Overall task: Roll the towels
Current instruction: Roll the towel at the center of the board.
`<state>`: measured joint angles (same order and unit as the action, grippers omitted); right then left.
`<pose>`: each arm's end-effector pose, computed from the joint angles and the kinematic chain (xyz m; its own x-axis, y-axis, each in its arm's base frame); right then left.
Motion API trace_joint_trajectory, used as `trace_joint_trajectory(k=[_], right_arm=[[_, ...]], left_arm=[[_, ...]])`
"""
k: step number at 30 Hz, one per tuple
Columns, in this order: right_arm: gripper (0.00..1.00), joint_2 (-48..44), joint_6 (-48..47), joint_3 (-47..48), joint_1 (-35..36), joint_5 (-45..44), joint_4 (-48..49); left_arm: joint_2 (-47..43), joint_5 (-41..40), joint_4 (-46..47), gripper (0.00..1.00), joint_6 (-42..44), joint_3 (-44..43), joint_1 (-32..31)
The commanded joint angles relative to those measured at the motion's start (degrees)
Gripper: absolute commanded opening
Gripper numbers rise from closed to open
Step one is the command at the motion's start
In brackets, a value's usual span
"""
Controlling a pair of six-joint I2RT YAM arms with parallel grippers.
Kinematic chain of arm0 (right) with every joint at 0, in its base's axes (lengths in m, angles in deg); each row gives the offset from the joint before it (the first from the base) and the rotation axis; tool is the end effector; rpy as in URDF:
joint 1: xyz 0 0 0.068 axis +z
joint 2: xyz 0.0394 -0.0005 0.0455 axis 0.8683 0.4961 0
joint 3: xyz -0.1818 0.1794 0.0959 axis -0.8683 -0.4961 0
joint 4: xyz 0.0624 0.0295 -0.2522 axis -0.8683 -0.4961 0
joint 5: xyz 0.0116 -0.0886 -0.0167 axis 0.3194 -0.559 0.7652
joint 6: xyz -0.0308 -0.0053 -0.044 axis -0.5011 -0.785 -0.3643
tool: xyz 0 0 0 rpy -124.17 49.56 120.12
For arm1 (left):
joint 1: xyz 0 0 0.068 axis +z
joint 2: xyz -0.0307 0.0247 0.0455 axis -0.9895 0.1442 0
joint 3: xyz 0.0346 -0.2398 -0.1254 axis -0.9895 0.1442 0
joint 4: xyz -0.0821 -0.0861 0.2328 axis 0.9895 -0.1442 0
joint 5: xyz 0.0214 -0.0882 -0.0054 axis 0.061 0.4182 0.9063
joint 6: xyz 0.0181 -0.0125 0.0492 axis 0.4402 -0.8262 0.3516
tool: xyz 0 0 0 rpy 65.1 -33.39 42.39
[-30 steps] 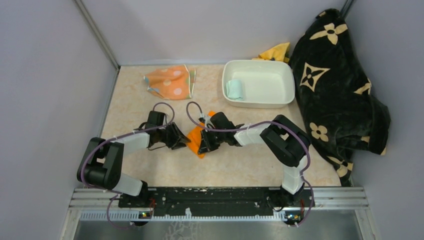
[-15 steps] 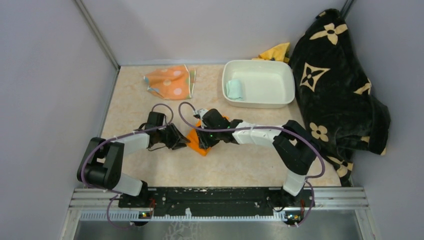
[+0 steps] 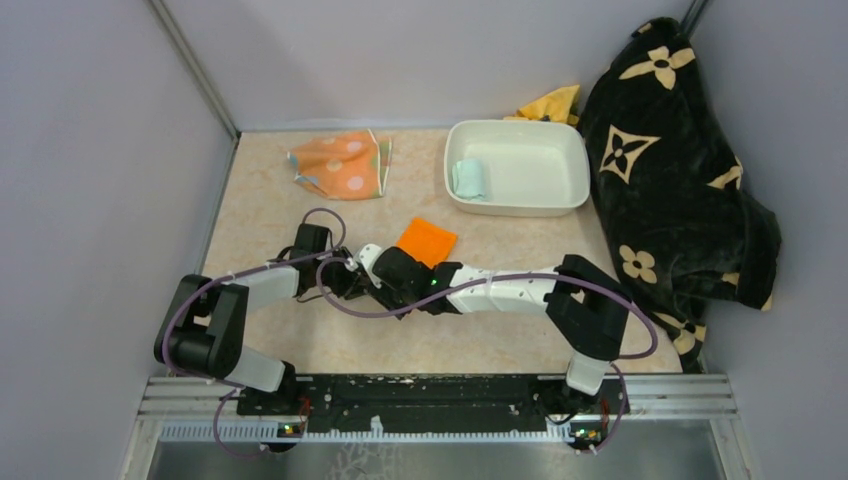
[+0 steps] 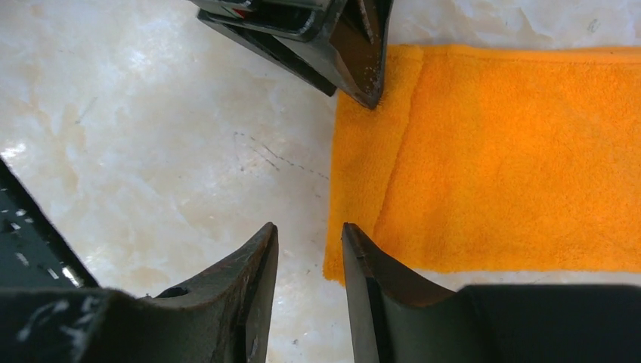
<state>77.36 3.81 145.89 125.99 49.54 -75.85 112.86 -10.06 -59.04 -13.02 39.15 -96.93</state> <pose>0.1556 0.3362 0.2065 -0.3536 -0.6421 -0.6802 -0.8582 0.5119 -0.0370 0.2368 -0.0791 0.1278 -0.8495 -0.5221 -0.0760 -0.3571 0.6750 -0.6456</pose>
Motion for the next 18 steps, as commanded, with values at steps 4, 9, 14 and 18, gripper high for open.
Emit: trace_joint_trajectory(k=[4,9,14,18], right_arm=[[0.37,3.74,-3.33,2.95,0.05,-5.21,0.33],[0.38,6.21,-4.45,2.93,0.07,-6.11,-0.53],[0.39,9.75,-5.54,2.87,0.02,-6.80,-1.72],[0.41,11.93,-7.04,1.97,0.02,-7.42,-2.05]], left_arm=[[2.50,-6.56,-4.21,0.39,1.71,2.40,0.10],[2.80,-6.64,-4.48,0.39,1.97,2.02,0.11],[3.01,-6.72,-4.56,0.40,2.06,1.82,0.11],[3.43,-6.86,-4.99,0.43,2.51,1.19,0.11]])
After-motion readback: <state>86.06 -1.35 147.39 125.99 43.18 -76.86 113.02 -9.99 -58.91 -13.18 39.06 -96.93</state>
